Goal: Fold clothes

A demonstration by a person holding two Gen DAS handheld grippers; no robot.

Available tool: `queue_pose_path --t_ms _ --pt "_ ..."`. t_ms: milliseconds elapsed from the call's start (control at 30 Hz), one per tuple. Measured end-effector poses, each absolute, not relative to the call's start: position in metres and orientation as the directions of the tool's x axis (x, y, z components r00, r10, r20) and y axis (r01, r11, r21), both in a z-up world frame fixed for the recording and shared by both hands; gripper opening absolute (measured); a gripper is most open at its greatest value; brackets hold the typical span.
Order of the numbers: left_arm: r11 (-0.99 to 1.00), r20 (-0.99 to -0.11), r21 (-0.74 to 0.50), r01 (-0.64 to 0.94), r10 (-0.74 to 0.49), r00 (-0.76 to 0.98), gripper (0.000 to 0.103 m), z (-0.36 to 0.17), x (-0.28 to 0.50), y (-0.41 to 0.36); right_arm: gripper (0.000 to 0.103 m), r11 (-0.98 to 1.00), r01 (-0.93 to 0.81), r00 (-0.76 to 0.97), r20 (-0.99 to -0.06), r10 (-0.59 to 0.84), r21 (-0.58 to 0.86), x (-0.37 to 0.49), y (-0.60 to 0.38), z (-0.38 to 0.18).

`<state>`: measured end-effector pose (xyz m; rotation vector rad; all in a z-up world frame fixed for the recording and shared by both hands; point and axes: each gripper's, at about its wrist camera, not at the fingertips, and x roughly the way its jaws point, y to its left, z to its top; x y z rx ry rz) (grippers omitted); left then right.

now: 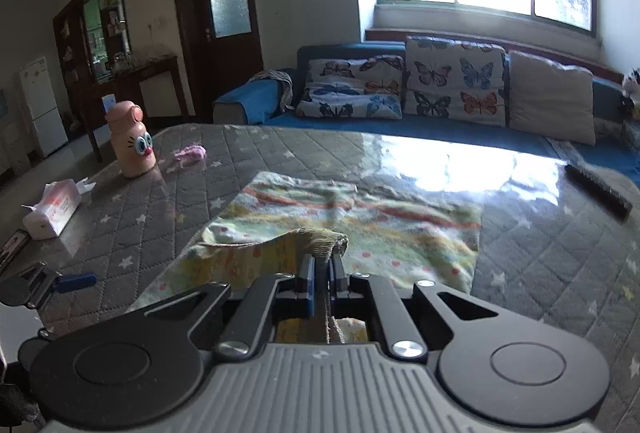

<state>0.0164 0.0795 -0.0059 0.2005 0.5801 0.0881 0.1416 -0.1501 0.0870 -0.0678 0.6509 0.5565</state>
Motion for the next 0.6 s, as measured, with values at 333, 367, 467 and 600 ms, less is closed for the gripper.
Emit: queue_pose_path --t_ms 333,367,467,600 --pt "0.977 -0.532 0.212 -0.001 0.116 0.839 0.03 -0.001 0.004 0.085 0.013 0.892 -0.407 0.55 -0.728 0.41 0.195 0.163 -0.158 0.01" --pt "0.976 -0.536 0.219 0.009 0.112 0.837 0.029 0.0 0.002 0.084 0.014 0.892 -0.409 0.555 -0.724 0.409 0.191 0.162 -0.16 0.012" --pt "0.974 -0.556 0.223 0.031 0.101 0.825 0.031 0.004 -0.003 0.085 0.018 0.885 -0.44 0.583 -0.7 0.412 0.154 0.158 -0.16 0.022" --pt "0.978 -0.559 0.208 0.013 0.108 0.822 0.031 0.018 -0.007 0.096 0.021 0.873 -0.464 0.593 -0.678 0.434 0.152 0.158 -0.161 0.028"
